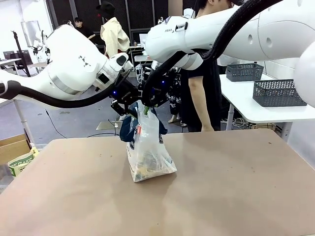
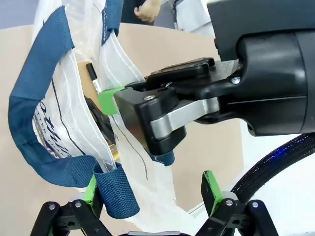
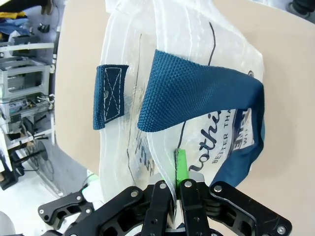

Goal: Transfer purchased items from the store into the shopping bag.
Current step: Move the Reusable shopping bag to the right side of the table.

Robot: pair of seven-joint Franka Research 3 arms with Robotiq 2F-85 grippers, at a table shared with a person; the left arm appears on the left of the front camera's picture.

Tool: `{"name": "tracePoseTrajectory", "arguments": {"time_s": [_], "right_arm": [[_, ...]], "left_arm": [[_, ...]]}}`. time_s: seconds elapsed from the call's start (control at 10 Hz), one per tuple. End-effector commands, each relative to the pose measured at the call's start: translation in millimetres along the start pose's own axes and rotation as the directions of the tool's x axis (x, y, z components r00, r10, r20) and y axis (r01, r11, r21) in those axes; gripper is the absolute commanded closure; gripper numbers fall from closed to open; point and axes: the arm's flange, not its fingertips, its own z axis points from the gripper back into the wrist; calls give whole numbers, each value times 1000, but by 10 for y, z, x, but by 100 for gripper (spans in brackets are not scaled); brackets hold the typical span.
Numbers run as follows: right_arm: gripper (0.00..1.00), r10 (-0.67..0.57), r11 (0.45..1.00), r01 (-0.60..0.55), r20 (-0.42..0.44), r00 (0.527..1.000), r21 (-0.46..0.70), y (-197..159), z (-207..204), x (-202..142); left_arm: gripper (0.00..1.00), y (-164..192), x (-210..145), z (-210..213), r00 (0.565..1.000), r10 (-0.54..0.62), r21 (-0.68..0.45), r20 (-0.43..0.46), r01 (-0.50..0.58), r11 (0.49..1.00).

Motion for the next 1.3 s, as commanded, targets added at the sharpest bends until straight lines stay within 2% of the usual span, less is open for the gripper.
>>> {"name": "tracePoseTrajectory", "arguments": {"time_s": [0.0,0.3,0.8,1.2], "right_arm": [[100,-23,998,23,-4,1000,53,46,-79,76],[100,-26,998,27,-14,1000,59,59,-115,75],[100,-33,997,33,-4,999,65,38,-78,55],[100,-41,997,40,4,999,70,-14,-21,15]], "left_arm": [[0,33,-44,-123,1000,10,9,-24,-10,1000],[0,41,-51,-187,998,48,62,-32,-46,997],[100,41,-71,-155,995,84,102,-55,-79,992],[100,110,-77,-38,992,117,113,-56,-110,987]]}}
